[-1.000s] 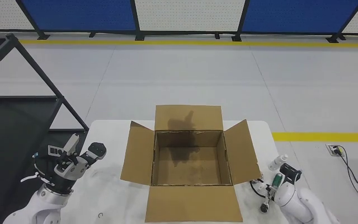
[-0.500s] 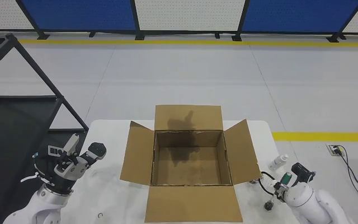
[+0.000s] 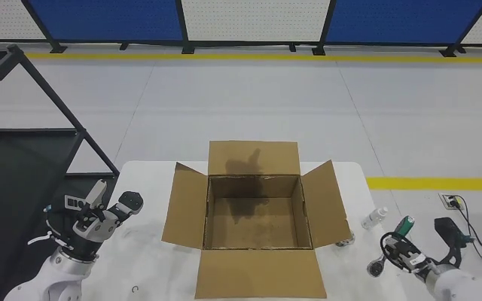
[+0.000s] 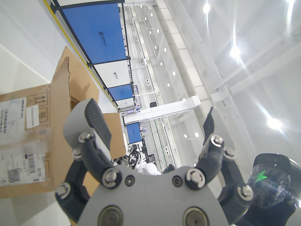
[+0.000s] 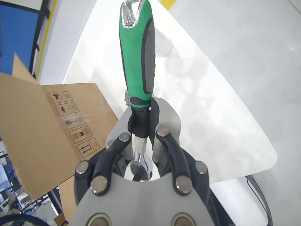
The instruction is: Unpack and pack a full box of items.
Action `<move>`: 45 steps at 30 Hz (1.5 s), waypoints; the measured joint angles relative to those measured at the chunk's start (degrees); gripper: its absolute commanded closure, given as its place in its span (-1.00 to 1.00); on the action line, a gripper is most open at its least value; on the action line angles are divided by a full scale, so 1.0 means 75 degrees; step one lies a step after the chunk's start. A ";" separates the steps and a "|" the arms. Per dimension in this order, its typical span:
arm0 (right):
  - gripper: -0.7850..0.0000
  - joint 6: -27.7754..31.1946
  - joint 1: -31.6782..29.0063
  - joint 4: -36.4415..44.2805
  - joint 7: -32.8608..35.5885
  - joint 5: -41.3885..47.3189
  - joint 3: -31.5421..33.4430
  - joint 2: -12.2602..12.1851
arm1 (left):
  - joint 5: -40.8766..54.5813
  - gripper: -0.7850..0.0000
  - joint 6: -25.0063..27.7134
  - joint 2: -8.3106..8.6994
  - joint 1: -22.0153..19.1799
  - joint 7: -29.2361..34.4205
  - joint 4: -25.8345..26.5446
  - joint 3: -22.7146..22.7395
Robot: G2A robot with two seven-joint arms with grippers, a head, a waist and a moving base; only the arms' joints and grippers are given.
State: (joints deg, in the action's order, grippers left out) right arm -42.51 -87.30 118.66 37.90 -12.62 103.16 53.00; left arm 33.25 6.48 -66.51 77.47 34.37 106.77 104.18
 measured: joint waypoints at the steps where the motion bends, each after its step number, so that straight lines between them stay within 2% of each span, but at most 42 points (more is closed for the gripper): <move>1: 1.00 -0.0019 0.0020 -0.0002 -0.0002 0.0000 0.0000 0.0000 | 0.0000 -1.00 0.0000 0.0000 0.0000 0.0000 0.0000 0.0000; 11: 1.00 -0.0036 0.0028 -0.0046 -0.0001 0.0018 -0.0039 0.0003 | 0.0000 -1.00 0.0000 0.0000 0.0000 0.0000 0.0000 0.0000; 16: 1.00 0.0899 -0.0045 -0.0026 -0.0303 0.0431 -0.0039 0.0057 | -0.0001 -1.00 -0.0003 0.0000 0.0008 -0.0005 0.0015 -0.0008; 21: 1.00 0.1231 0.0069 0.0704 -0.0361 0.0194 0.0048 0.0037 | -0.0072 -1.00 0.0013 0.0004 0.0180 -0.0037 0.0196 -0.0034; 26: 1.00 0.1540 0.0526 0.1597 0.0118 -0.0524 -0.0052 -0.0062 | -0.0033 -1.00 0.0101 0.0007 0.0451 -0.0087 0.0250 0.0075; 30: 1.00 0.1679 0.1116 0.2138 0.0685 -0.1301 -0.0452 -0.0158 | 0.0047 -1.00 0.0218 0.0004 0.0686 -0.0155 0.0301 0.0201; 38: 1.00 0.1996 0.3133 0.2132 0.1758 -0.2815 -0.2381 -0.0247 | 0.0182 -1.00 0.0328 -0.0004 0.0972 -0.0262 0.0413 0.0342; 45: 1.00 0.1987 0.3122 0.2131 0.1754 -0.2776 -0.2342 -0.0248 | 0.0179 -1.00 0.0324 -0.0003 0.0969 -0.0260 0.0412 0.0341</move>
State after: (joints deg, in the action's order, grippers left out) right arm -27.61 -63.88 134.64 51.05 -33.43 85.59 51.14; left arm 34.59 8.91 -66.53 84.74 32.41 109.86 106.74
